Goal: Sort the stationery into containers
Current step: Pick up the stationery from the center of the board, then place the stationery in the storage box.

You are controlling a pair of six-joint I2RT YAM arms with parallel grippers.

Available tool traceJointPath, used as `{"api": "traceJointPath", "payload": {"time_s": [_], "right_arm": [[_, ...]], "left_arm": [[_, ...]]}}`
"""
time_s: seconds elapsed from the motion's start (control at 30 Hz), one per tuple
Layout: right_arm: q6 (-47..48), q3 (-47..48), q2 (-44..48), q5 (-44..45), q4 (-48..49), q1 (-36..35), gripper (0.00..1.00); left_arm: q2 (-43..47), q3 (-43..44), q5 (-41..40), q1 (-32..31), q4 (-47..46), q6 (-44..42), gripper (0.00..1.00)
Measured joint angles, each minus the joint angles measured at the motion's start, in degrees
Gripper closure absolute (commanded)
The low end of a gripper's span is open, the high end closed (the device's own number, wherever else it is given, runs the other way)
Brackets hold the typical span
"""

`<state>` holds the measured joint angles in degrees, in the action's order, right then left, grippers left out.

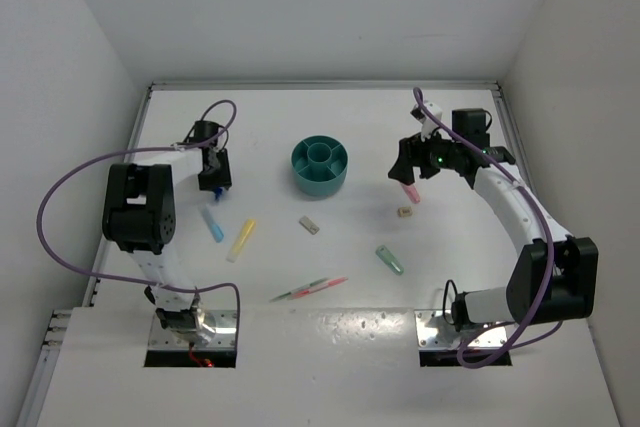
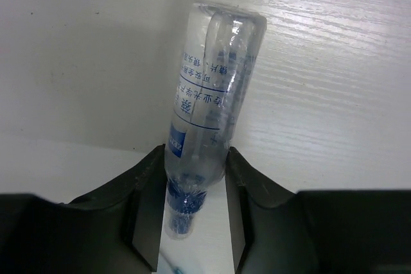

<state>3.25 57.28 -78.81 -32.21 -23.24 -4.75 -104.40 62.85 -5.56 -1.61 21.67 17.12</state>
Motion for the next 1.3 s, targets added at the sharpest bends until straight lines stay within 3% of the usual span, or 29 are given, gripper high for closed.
{"api": "traceJointPath", "payload": {"time_s": [0.2, 0.23, 0.27, 0.3, 0.33, 0.37, 0.43, 0.6, 0.8, 0.93, 1.3], "right_arm": [[0.0, 0.22, 0.0, -0.07, 0.0, 0.02, 0.23], [0.02, 0.24, 0.0, -0.15, 0.0, 0.02, 0.26], [0.13, 0.24, 0.0, -0.31, 0.0, 0.02, 0.3], [0.22, 0.28, 0.0, -0.5, -0.04, 0.02, 0.4], [0.46, 0.28, -0.02, -0.74, -0.04, 0.02, 0.55], [0.76, 0.31, -0.04, -0.96, -0.04, 0.02, 0.85], [0.96, 0.35, -0.07, -1.46, -0.5, 0.0, 0.99], [0.9, 0.42, -0.37, -1.79, -1.11, 0.02, 1.0], [0.87, 0.48, -1.49, -1.95, -1.31, 0.02, 1.0], [0.87, 0.72, -1.62, -1.95, -1.31, 0.02, 1.0], [0.9, 0.94, -1.64, -1.95, -1.29, 0.02, 1.0]], "left_arm": [[1.2, -0.02, 4.13, -0.26, 0.04, 0.59, 0.88], [2.12, -0.04, 5.51, -0.39, 0.04, 1.22, 0.98], [3.3, -0.13, 6.97, -0.63, 0.04, 1.77, 1.0], [5.09, -0.15, 8.7, -0.94, 0.02, 2.82, 1.0], [6.97, -0.15, 10.69, -1.22, -0.31, 3.78, 1.0], [9.35, -0.15, 13.33, -1.53, -0.81, 5.27, 1.0], [14.12, -0.15, 18.25, -1.9, -2.69, 8.55, 1.0], [22.03, 0.0, 32.54, -2.38, -11.74, 21.73, 1.0], [16.76, 6.6, 45.16, -5.33, -13.51, 31.04, 1.0], [12.5, 10.47, 47.78, -7.74, -9.94, 30.14, 1.0], [11.28, 10.56, 48.09, -10.03, -2.25, 27.78, 1.0]]}}
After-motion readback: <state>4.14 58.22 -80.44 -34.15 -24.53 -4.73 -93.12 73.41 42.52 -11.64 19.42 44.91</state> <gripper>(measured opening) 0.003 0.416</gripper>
